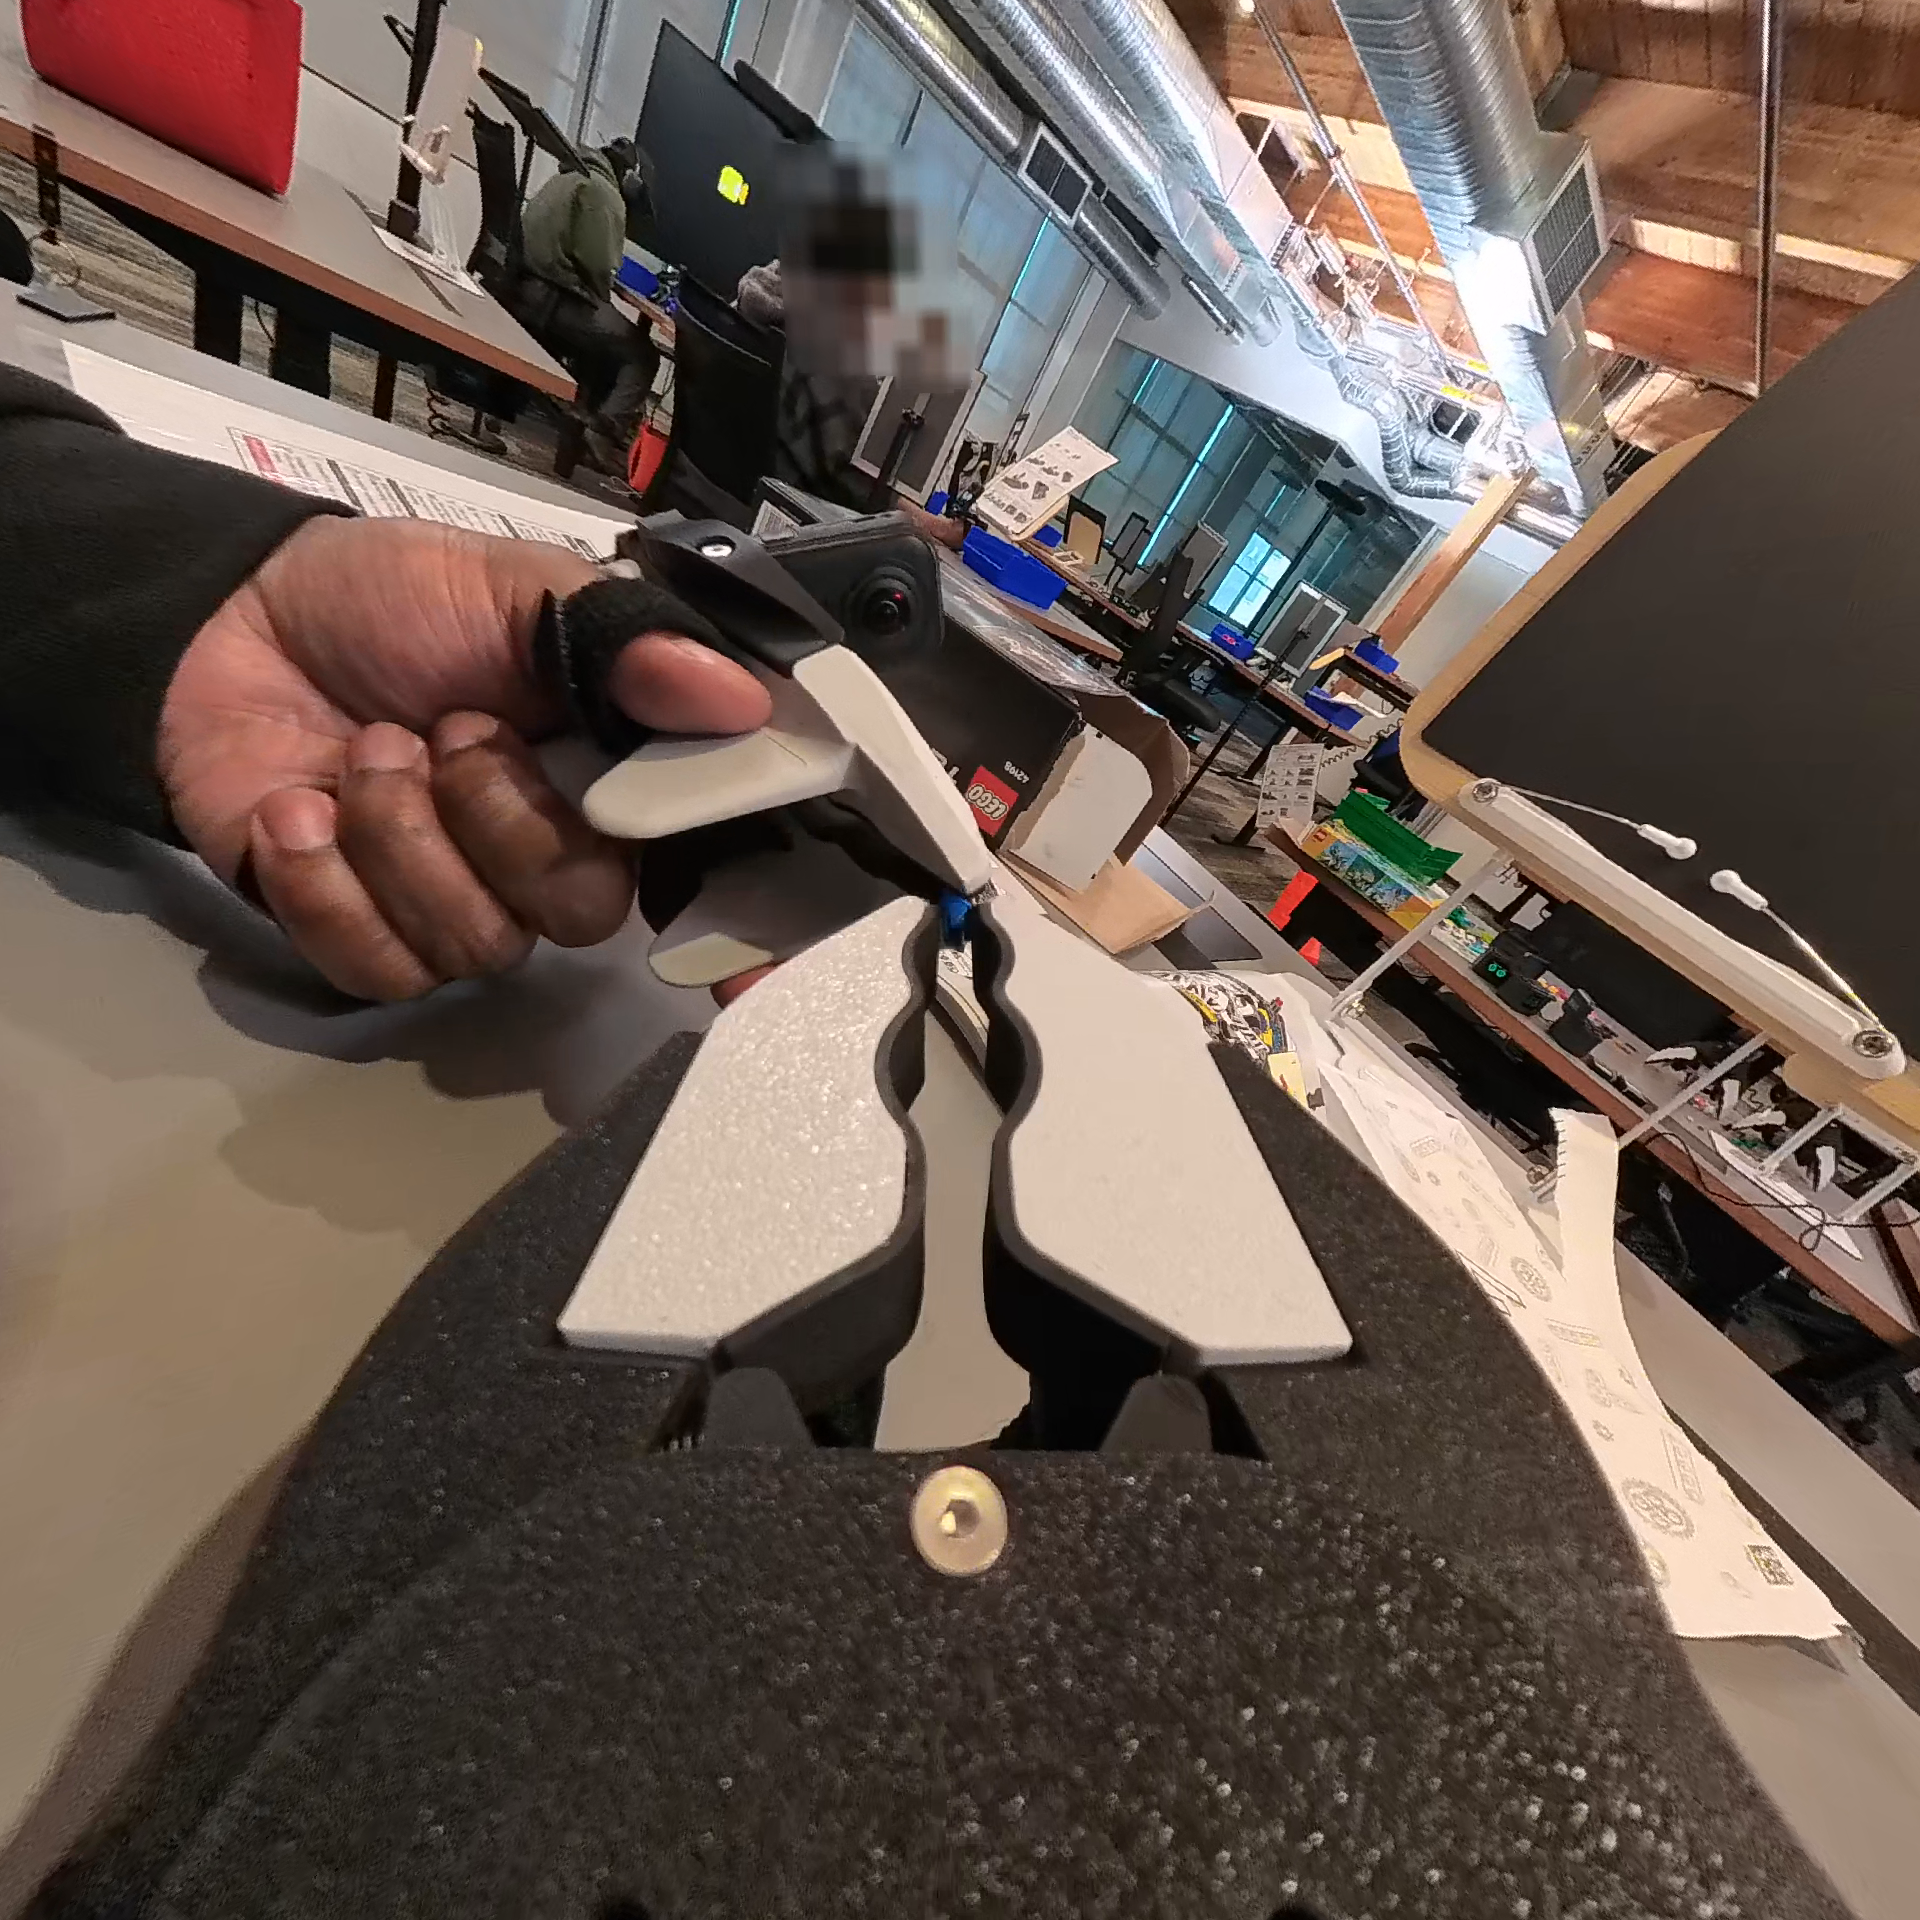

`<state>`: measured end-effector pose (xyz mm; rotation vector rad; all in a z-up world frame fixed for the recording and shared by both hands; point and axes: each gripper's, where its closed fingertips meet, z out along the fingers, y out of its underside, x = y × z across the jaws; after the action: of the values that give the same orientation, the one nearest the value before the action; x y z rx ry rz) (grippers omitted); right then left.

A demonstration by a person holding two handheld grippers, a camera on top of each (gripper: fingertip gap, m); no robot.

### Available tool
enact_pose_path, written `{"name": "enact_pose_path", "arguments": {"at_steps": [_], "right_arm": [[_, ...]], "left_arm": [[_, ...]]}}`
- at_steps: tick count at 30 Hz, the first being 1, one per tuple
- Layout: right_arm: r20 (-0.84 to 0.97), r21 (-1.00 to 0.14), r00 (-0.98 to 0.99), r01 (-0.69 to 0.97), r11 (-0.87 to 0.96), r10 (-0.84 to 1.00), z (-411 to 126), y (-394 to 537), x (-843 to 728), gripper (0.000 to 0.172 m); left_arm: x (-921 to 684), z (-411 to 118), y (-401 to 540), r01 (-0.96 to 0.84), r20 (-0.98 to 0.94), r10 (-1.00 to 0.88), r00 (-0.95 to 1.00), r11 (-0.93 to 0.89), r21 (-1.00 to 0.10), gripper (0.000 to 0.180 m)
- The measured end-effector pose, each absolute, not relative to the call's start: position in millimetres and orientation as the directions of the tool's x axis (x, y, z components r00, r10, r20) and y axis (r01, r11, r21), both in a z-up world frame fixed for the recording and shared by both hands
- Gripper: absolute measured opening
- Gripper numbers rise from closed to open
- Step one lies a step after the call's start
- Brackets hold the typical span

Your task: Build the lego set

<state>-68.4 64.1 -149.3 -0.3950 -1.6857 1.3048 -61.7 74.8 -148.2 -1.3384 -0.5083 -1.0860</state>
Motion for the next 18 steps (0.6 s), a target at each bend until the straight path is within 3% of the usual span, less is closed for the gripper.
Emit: {"name": "enact_pose_path", "arguments": {"at_steps": [1,18], "right_arm": [[0.473,-0.881,-0.51,-0.277,0.383,0.718,-149.4,64.1,-68.3,0.005],[0.459,-0.888,-0.526,-0.269,0.372,0.716,-150.5,63.7,-68.0,0.005]], "left_arm": [[-61.5,-148.2,74.9,0.847,0.827,-0.331,0.453,-0.128,-0.516,0.004],[-60.8,-149.3,74.8,0.857,0.839,-0.337,0.427,-0.145,-0.494,0.004]]}}
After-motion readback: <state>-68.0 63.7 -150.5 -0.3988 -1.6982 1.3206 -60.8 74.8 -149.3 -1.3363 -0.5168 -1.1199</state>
